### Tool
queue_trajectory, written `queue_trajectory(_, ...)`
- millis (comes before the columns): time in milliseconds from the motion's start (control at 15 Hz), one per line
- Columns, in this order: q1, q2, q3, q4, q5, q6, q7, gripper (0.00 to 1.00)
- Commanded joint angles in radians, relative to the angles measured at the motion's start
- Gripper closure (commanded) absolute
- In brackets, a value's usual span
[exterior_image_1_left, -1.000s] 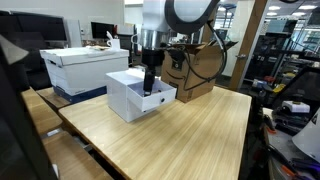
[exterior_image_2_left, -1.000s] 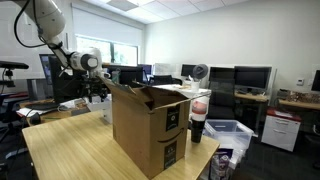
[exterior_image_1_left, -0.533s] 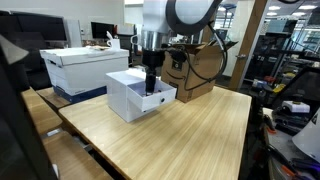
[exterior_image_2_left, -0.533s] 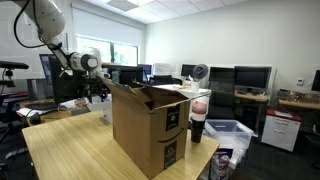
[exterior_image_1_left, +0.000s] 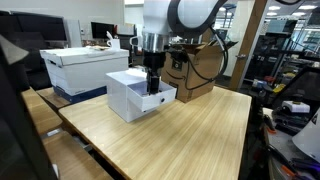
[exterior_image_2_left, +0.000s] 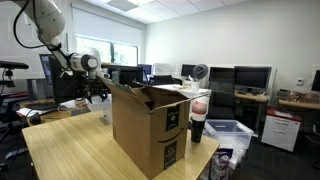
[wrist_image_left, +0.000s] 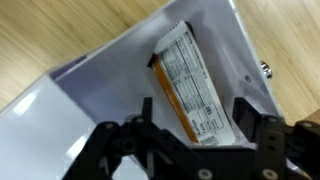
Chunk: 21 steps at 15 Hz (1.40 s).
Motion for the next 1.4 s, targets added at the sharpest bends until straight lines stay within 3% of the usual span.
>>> queue_trajectory(0,-0.025,-0.016,0.016,-0.025,-0.026,0.007,-0.078,0.20)
queue_trajectory(333,-0.045,-0.018,0.041,-0.028,-0.026,-0.006,-0.219,0.18)
queue_trajectory(933,-0.060,-0.016,0.062,-0.024,-0.028,-0.011,-0.336,0.29)
queue_trajectory(1133,-0.058,-0.013,0.061,-0.020,-0.026,-0.010,-0.345,0.38)
queue_trajectory(1200,-0.057,-0.011,0.061,-0.017,-0.025,-0.009,-0.343,0.46)
queue_trajectory(1267,-0.056,-0.011,0.061,-0.015,-0.025,-0.008,-0.341,0.64)
queue_trajectory(1333,-0.057,-0.010,0.061,-0.014,-0.023,-0.008,-0.340,0.71)
